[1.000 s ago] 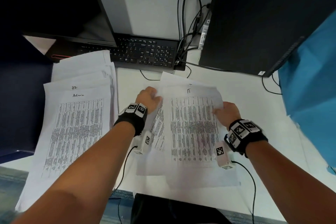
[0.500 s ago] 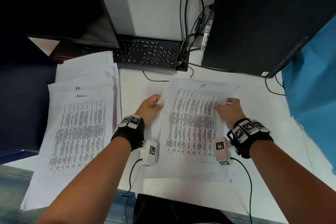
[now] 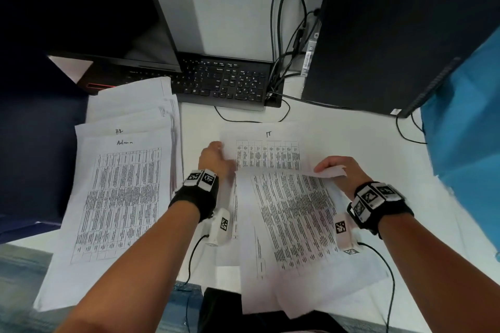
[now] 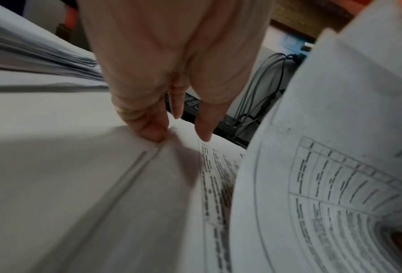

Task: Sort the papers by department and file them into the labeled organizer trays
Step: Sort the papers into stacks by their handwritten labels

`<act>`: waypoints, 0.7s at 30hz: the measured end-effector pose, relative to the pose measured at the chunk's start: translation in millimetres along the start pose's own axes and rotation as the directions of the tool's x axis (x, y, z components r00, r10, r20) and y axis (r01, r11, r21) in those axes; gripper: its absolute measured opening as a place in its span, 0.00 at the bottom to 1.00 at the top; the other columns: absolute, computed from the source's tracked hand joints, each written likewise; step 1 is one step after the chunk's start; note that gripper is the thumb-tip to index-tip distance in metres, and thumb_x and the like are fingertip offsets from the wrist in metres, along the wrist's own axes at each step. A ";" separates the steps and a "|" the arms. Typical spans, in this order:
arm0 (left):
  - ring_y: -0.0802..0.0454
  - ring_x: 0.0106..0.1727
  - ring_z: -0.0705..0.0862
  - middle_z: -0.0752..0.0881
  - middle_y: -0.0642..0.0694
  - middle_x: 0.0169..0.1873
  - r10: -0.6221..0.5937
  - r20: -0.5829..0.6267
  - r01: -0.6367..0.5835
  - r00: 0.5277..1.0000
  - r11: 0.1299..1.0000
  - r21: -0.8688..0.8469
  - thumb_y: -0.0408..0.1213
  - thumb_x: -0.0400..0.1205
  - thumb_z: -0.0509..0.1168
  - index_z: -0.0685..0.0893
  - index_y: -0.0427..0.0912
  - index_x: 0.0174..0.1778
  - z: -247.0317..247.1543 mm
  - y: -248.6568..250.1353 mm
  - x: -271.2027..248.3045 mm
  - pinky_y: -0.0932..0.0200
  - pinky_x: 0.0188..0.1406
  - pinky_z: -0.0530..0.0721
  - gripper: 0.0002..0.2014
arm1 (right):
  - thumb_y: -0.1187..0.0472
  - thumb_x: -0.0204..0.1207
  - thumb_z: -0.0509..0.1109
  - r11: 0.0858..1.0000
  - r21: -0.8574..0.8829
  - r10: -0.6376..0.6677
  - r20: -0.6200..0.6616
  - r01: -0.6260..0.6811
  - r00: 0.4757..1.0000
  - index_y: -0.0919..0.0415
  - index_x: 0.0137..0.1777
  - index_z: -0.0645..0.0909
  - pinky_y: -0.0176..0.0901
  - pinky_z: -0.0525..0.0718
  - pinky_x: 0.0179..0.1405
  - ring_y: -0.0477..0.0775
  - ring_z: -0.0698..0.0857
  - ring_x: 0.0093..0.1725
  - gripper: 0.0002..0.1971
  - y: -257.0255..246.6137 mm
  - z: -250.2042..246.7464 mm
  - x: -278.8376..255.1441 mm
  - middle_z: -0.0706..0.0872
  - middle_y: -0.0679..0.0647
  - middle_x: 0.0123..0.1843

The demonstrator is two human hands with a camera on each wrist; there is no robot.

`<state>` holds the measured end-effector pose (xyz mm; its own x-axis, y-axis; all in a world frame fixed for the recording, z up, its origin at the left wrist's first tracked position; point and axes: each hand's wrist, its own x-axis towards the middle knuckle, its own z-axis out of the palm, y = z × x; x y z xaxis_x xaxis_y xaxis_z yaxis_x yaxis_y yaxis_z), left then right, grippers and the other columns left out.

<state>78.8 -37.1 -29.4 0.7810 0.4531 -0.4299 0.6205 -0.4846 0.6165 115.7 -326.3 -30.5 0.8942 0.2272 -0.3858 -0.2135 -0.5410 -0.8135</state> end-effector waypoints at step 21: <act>0.52 0.42 0.81 0.80 0.52 0.39 0.179 0.135 -0.190 0.974 0.979 0.070 0.21 0.71 0.67 0.79 0.45 0.56 8.5 -2.6 9.8 0.72 0.31 0.75 0.21 | 0.72 0.72 0.73 0.989 0.118 0.099 -0.086 -0.088 0.991 0.61 0.40 0.86 0.37 0.77 0.43 0.50 0.80 0.40 0.06 5.9 5.0 2.3 0.86 0.56 0.39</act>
<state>85.4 -37.7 -40.8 0.8820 0.2538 -0.3971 0.4642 -0.6129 0.6394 114.5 -324.9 -38.4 0.8991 0.1026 -0.4255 -0.3364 -0.4598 -0.8218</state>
